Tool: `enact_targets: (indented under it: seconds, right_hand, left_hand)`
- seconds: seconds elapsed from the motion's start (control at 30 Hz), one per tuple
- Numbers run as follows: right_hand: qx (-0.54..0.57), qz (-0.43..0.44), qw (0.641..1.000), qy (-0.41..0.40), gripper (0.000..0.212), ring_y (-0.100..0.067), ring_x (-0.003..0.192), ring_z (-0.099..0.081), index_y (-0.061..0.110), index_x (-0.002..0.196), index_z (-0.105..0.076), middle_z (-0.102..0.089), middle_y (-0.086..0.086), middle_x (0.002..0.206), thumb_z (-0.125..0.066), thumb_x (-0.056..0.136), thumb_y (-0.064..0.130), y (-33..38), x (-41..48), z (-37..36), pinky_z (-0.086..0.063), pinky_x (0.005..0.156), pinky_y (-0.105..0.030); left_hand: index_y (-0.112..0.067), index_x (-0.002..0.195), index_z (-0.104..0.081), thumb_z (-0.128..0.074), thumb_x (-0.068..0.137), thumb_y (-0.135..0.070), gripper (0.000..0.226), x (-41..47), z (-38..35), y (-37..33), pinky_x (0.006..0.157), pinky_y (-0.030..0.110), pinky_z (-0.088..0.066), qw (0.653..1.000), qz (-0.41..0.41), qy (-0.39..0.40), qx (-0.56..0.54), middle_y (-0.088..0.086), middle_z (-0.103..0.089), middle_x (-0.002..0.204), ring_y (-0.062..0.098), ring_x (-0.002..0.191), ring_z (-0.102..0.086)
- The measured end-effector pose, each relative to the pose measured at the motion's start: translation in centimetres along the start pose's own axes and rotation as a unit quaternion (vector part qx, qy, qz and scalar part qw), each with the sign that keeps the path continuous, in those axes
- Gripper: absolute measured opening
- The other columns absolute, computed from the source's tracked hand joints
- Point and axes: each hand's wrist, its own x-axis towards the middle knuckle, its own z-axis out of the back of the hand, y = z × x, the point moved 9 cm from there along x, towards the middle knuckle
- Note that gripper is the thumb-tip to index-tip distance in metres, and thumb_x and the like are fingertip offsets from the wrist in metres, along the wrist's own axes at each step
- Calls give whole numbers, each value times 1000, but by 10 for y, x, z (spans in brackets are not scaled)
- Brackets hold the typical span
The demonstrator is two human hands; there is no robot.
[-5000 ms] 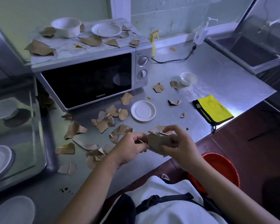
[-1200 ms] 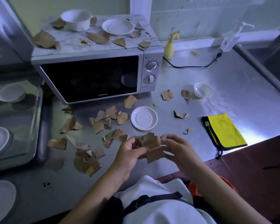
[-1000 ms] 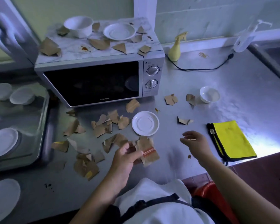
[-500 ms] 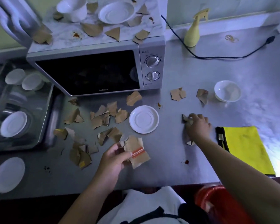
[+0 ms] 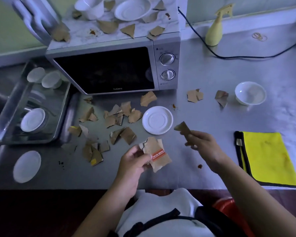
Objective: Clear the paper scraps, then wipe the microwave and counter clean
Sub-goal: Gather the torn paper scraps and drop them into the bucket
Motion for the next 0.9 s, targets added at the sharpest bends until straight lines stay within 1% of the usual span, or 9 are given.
enact_targets:
  seconds: [0.1, 0.2, 0.27, 0.37, 0.47, 0.57, 0.67, 0.77, 0.9]
  right_hand:
    - [41, 39, 993, 106, 28, -13, 74, -54, 15, 101, -77, -58, 1, 77, -48, 102, 11, 26, -34, -29, -48, 79, -21]
    - [92, 63, 989, 96, 21, -6, 68, -61, 13, 94, -77, -69, 4, 71, -57, 97, 5, 46, -51, -32, -46, 66, -10]
    - [96, 57, 990, 88, 9, -5, 63, -64, 10, 93, -72, -76, -5, 76, -64, 92, 5, 50, -57, -33, -43, 58, -7]
    - [77, 59, 992, 77, 5, 1, 48, -56, 7, 85, -67, -76, -3, 75, -69, 90, 6, 50, -61, -39, -37, 47, -4]
    - [10, 79, 996, 43, 11, 6, 71, -64, 16, 72, -73, -74, 13, 86, -79, 79, 11, 48, -61, -39, -42, 64, -7]
    - [-3, 54, 997, 47, 15, 11, 91, -61, 19, 62, -74, -69, 15, 107, -86, 71, 13, 37, -55, -41, -39, 79, -18]
    - [-2, 45, 997, 55, 16, 9, 88, -63, 16, 60, -75, -69, 10, 105, -86, 70, 10, 32, -55, -46, -39, 78, -18]
    - [49, 60, 995, 64, 16, -9, 75, -70, 7, 61, -72, -74, 0, 85, -82, 70, -1, 31, -57, -47, -49, 71, -16]
    - [98, 57, 993, 25, 18, -19, 64, -69, 0, 81, -63, -72, -6, 74, -78, 73, -5, 26, -63, -38, -54, 62, -21]
  left_hand:
    - [-7, 101, -71, -60, 86, 12, 27, -6, -3, 1, 91, 53, -53, 1000, -18, -23, 3, 19, -72, 100, 32, 93, -67]
    - [-4, 102, -70, -61, 85, 12, 26, -12, -6, 5, 95, 59, -50, 998, -36, -47, 3, 28, -69, 103, 36, 93, -66]
    - [-2, 108, -68, -61, 85, 11, 27, -16, -8, 6, 94, 58, -50, 997, -50, -57, -9, 30, -68, 108, 40, 97, -67]
    - [-2, 110, -68, -64, 85, 8, 27, -23, -12, 6, 88, 49, -55, 996, -65, -58, -29, 27, -69, 108, 38, 99, -68]
    - [-4, 106, -70, -66, 85, 6, 24, -30, -15, 2, 79, 38, -58, 994, -91, -45, -52, 23, -72, 105, 30, 94, -69]
    - [-5, 103, -70, -64, 86, 8, 22, -34, -15, -1, 81, 44, -60, 991, -112, -34, -66, 20, -73, 99, 30, 91, -70]
    - [-7, 104, -70, -65, 85, 7, 25, -37, -17, -1, 79, 41, -58, 990, -122, -13, -75, 15, -74, 94, 27, 86, -69]
    - [-9, 103, -70, -67, 82, 4, 25, -36, -23, 0, 78, 41, -58, 988, -123, 19, -88, 17, -73, 97, 28, 86, -69]
    - [-2, 114, -65, -70, 75, -5, 39, -29, -35, 0, 85, 48, -56, 989, -105, 63, -83, 29, -68, 111, 34, 94, -67]
